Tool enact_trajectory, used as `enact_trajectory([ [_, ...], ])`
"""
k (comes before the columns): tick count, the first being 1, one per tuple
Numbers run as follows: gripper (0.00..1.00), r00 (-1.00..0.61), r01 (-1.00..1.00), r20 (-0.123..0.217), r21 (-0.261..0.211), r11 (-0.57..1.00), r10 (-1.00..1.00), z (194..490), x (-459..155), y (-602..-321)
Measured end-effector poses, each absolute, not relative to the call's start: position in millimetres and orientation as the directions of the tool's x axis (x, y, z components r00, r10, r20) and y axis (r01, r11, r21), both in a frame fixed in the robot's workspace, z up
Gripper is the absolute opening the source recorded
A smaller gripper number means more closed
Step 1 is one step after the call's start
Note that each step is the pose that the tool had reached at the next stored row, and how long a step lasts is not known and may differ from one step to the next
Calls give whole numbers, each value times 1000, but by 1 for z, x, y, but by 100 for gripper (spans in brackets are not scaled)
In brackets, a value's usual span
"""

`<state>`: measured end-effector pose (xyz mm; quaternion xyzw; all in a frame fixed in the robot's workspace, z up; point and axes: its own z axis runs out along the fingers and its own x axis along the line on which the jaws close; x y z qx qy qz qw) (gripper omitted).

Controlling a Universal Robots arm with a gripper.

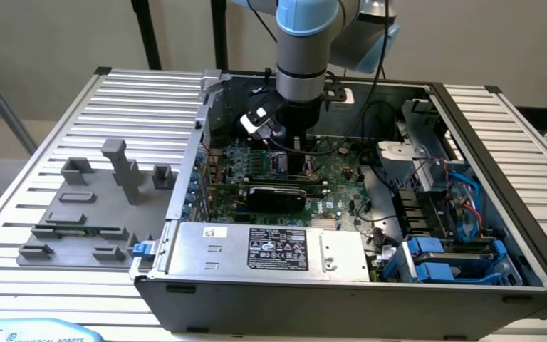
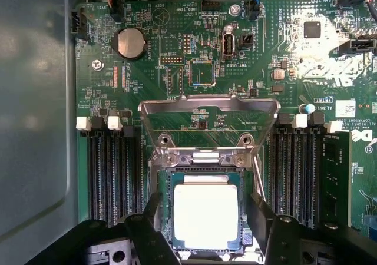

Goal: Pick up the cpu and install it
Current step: 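Place the cpu into insertion slot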

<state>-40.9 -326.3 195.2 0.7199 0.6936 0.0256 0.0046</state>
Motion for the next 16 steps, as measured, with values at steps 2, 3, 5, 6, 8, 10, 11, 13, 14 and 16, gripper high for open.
enact_trajectory([
  [2, 69, 37, 998, 30, 42, -38, 999, 195, -41, -326],
  [3, 69, 37, 998, 30, 42, -38, 999, 196, -41, -326],
  [5, 69, 37, 998, 30, 42, -38, 999, 197, -41, -326],
  [6, 69, 37, 998, 30, 42, -38, 999, 197, -41, -326],
  [8, 69, 37, 998, 31, 42, -38, 999, 198, -41, -326],
  [10, 69, 37, 998, 30, 42, -38, 999, 198, -41, -326],
  [11, 69, 37, 998, 30, 42, -38, 999, 198, -41, -326],
  [13, 69, 37, 998, 30, 42, -38, 999, 200, -41, -326],
  [14, 69, 37, 998, 30, 42, -38, 999, 201, -41, -326],
  [16, 69, 37, 998, 30, 42, -38, 999, 203, -41, -326],
])
